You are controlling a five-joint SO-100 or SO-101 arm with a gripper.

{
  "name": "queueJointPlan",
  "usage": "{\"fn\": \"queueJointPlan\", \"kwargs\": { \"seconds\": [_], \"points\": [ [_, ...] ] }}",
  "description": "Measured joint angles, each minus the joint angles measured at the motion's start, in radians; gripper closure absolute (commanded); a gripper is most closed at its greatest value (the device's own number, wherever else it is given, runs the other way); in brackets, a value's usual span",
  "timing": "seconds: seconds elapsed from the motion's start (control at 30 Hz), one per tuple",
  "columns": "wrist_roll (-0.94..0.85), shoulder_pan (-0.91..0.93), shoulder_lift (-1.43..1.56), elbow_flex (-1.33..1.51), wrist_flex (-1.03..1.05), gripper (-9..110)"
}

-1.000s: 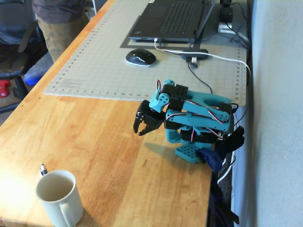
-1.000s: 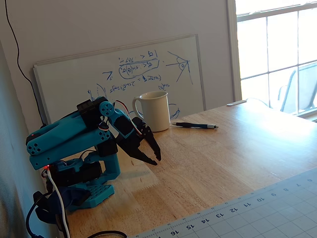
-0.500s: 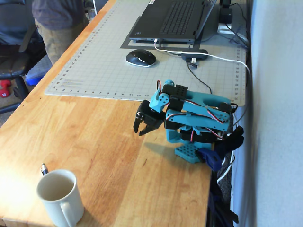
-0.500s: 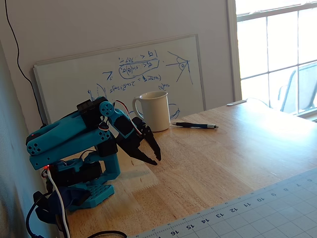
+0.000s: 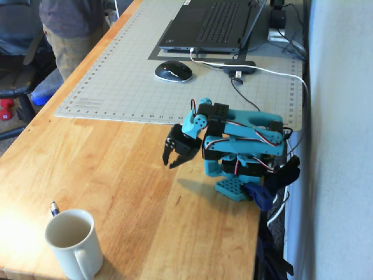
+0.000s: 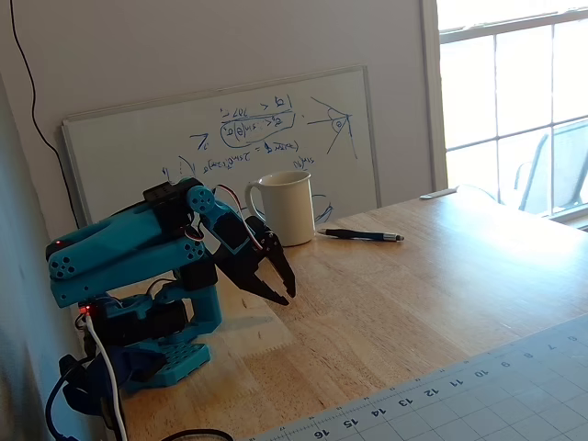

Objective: Grasp a pen and put it in a mug.

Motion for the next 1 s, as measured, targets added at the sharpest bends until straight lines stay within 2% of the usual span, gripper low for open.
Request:
{"fn": "queueJointPlan", "kwargs": {
  "seconds": [0.13, 0.3, 0.57, 0.77, 1.0],
  "points": [
    [0.172, -0.054, -0.132, -0.109, -0.058, 98],
    [0.213, -0.178, -0.344, -0.247, -0.143, 97],
    [-0.043, -0.262, -0.716, -0.518, -0.167, 90],
    [-0.259, -0.308, -0.994, -0.764, -0.178, 90],
    [-0.328, -0.380, -1.376, -1.170, -0.178, 90]
  ]
}}
